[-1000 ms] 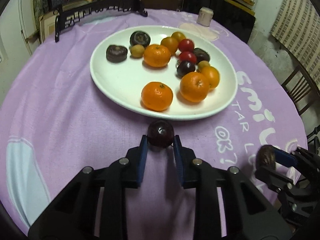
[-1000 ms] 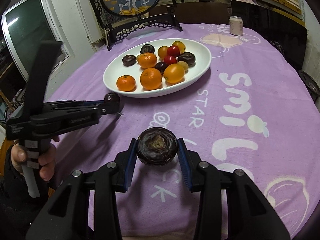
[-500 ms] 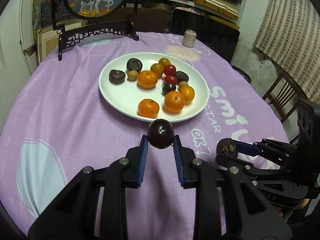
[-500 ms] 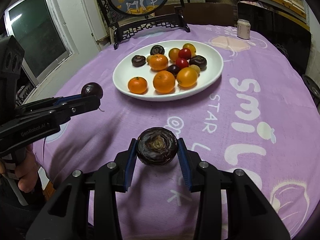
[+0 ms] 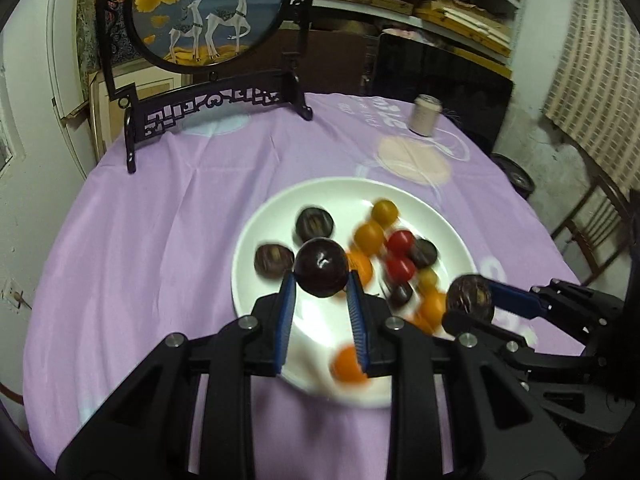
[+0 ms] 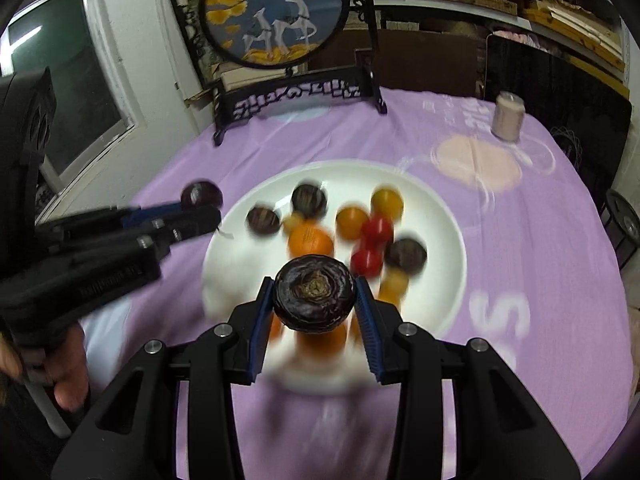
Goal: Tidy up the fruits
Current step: 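Carry the mangosteen and cherry onto the white plate and open both tools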
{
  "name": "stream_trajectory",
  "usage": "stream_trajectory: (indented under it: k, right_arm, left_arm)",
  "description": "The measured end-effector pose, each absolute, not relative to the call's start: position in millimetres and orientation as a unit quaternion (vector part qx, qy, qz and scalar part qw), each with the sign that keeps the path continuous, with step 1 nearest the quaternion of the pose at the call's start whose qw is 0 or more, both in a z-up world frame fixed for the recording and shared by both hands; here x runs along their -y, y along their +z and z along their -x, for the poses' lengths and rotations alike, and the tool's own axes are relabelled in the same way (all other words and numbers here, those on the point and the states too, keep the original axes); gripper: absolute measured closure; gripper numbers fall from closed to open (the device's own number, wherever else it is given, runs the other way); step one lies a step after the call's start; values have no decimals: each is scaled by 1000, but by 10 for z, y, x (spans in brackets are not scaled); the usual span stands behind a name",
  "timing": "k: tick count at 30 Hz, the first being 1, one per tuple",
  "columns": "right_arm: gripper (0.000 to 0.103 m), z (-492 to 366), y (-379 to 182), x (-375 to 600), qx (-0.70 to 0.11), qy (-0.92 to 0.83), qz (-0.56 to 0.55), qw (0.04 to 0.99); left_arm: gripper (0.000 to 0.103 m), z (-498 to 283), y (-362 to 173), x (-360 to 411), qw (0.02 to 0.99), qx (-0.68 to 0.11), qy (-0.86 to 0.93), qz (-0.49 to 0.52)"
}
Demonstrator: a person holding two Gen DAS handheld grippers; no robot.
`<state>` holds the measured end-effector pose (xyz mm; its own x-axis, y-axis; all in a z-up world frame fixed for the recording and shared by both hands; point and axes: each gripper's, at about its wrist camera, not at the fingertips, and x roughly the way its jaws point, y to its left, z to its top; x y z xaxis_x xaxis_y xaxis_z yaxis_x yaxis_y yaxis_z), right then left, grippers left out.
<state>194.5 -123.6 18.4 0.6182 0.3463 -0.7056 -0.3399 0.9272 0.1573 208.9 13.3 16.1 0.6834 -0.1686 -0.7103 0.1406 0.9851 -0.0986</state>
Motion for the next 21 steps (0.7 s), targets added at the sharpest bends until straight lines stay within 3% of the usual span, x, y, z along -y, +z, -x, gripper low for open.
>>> stream_trajectory:
  k: [7,16,17,18,19,20,21]
  right_arm:
    - [63,-2230,-142,1271,-404,180,-10,897]
    - [61,-2351,-215,1220,-412,171,1,895]
    - [56,-2356,-222,1219,-411,164,4,897]
    - [45,-2346,-216,1224,-404,154,9,902]
    - [45,-2330,-200,1235,-395,145,11,907]
    - [44,-2297,-155,1262,-379,137,14,915]
    - [44,-2279,-123,1290,-372,137,12,918]
  left_arm:
    - [77,-2367,-202,-246,904,-417,-86,43]
    - [76,-2339,-211,-219,903,-415,-101,40]
    - [70,-2327,-206,-223,904,-414,-100,40]
    - [58,-2319,-194,-233,905,-411,-98,43]
    - [25,-2305,-176,-244,908,-405,-93,46]
    - [16,-2269,-142,-259,916,-390,-85,47]
    - [16,-2241,-109,-266,921,-379,-79,44]
